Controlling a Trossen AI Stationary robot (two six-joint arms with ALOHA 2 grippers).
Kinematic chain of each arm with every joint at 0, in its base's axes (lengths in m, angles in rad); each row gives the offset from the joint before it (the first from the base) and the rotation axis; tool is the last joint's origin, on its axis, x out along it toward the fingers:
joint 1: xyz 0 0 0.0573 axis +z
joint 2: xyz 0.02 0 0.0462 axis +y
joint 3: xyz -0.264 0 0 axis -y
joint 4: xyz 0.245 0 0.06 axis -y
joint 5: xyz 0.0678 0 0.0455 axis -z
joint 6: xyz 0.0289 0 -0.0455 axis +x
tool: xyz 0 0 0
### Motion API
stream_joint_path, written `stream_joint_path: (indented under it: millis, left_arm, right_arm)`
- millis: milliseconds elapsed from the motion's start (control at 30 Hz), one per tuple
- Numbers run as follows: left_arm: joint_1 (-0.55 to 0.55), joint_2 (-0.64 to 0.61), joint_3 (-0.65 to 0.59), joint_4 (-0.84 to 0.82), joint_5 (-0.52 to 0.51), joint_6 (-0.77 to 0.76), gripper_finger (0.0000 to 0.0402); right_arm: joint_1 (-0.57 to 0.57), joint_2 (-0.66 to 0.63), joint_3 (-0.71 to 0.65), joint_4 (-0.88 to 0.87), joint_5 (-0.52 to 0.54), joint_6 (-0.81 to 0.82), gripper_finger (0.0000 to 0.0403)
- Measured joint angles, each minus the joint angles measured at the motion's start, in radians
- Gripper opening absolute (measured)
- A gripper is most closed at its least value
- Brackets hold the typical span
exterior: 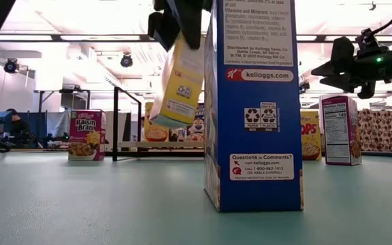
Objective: Stack cereal on shelf
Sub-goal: Put the bottom yellow cereal box on the shelf aligned with the other yellow cereal box
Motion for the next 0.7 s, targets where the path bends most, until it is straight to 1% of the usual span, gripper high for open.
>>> stream_joint_path:
  millis: [67, 133, 267, 333, 533, 700]
  left_arm:
    - [0.038, 0.000, 0.021, -0.048, -0.049, -0.018, 0.0300]
    - [0.076, 0.000, 0.038, -0.079, -0.078, -0.022, 0.0300]
    - [0.161, -0.003, 0.058, -0.133, -0.080, -0.025, 0.0300]
    - [0.201, -0.012, 0.057, -0.140, -0.080, -0.051, 0.0300]
    - [0.289, -0.075, -0.008, -0.141, -0.080, -0.136, 0.0300]
    - [0.339, -0.130, -0.082, -0.077, -0.081, -0.167, 0.0300]
  right_arm:
    - [0.000, 0.000, 0.000, 0.000, 0.000, 0.000, 0.0215]
    - [0.000, 0.000, 0.000, 0.000, 0.000, 0.000, 0.0215]
    - [0.000, 0.000, 0.000, 0.000, 0.000, 0.000, 0.0215]
    - [0.000, 0.000, 0.000, 0.000, 0.000, 0.000, 0.0215]
    - [0.000, 0.000, 0.000, 0.000, 0.000, 0.000, 0.0215]
    - [0.000, 0.000, 0.000, 0.000, 0.000, 0.000, 0.0215]
